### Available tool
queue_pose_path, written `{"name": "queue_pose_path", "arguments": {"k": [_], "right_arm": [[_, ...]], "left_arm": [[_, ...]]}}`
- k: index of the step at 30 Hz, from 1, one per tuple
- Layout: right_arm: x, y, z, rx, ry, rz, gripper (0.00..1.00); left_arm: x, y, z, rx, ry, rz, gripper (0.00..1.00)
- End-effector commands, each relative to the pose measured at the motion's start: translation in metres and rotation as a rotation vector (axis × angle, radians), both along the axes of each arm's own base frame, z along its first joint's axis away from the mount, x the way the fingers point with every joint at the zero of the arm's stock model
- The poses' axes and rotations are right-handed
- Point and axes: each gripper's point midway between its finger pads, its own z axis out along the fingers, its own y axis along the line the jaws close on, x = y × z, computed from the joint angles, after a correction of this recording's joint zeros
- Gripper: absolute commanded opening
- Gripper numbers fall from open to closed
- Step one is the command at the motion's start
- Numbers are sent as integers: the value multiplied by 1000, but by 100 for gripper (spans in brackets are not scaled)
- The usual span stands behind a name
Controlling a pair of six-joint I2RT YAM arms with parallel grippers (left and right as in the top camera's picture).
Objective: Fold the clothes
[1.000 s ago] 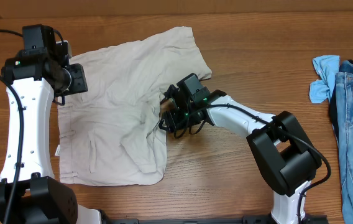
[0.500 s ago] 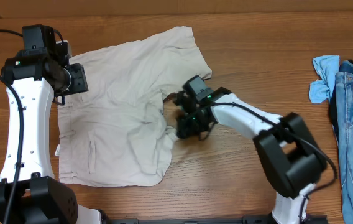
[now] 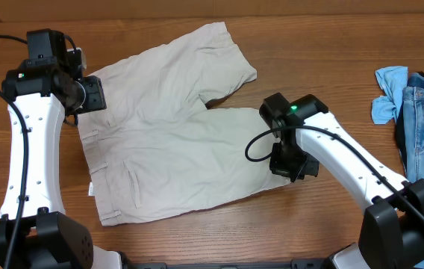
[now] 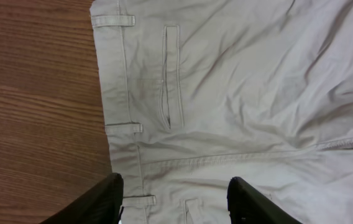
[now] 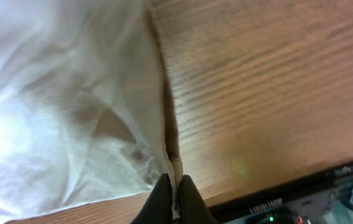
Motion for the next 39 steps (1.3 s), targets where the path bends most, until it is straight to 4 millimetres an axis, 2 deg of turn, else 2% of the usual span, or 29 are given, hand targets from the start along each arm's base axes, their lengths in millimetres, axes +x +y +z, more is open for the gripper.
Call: {"name": "queue_pose_path", "arguments": {"k": [1, 3, 5, 8, 11, 14, 17, 19, 22, 25, 28, 30, 32, 33, 36, 39], "right_arm": [[-7, -11, 7, -60, 11, -33, 6], [-8, -9, 7, -53, 12, -33, 9], [-4, -8, 6, -45, -1, -30, 11], [6, -3, 3, -18, -37, -1, 11], [14, 1, 1, -1, -71, 1, 11], [20, 4, -1, 10, -97, 0, 11], [22, 4, -1, 14, -101, 3, 11], [21, 4, -1, 15, -97, 18, 11], [20, 4, 0, 14, -91, 21, 11], [20, 4, 0, 13, -91, 21, 11], [20, 4, 0, 14, -90, 25, 11], [21, 4, -1, 16, -94, 24, 11], [23, 5, -1, 21, -104, 24, 11], [25, 6, -1, 24, -111, 24, 11], [29, 9, -2, 35, -129, 24, 11], [30, 9, -2, 38, -131, 23, 11]], "left_arm": [[2, -2, -1, 7, 2, -27, 58], [0, -3, -2, 3, 11, -28, 59], [-6, -4, -4, -2, 36, -29, 63], [-18, -7, -8, -15, 87, -30, 65], [-44, -11, -15, -38, 196, -30, 60], [-67, -17, -19, -67, 286, -33, 60], [-90, -18, -19, -83, 377, -14, 50], [-105, -18, -16, -88, 423, 7, 49], [-130, -16, 1, -71, 429, 53, 49], [-153, -16, 23, -39, 342, 85, 51], [-176, -19, 33, -32, 238, 111, 58], [-196, -30, 27, -78, 188, 135, 61], [-214, -44, 11, -149, 176, 158, 63], [-221, -50, 0, -184, 166, 190, 69], [-219, -61, -9, -272, 83, 248, 76], [-222, -63, -33, -302, 126, 293, 79]]}}
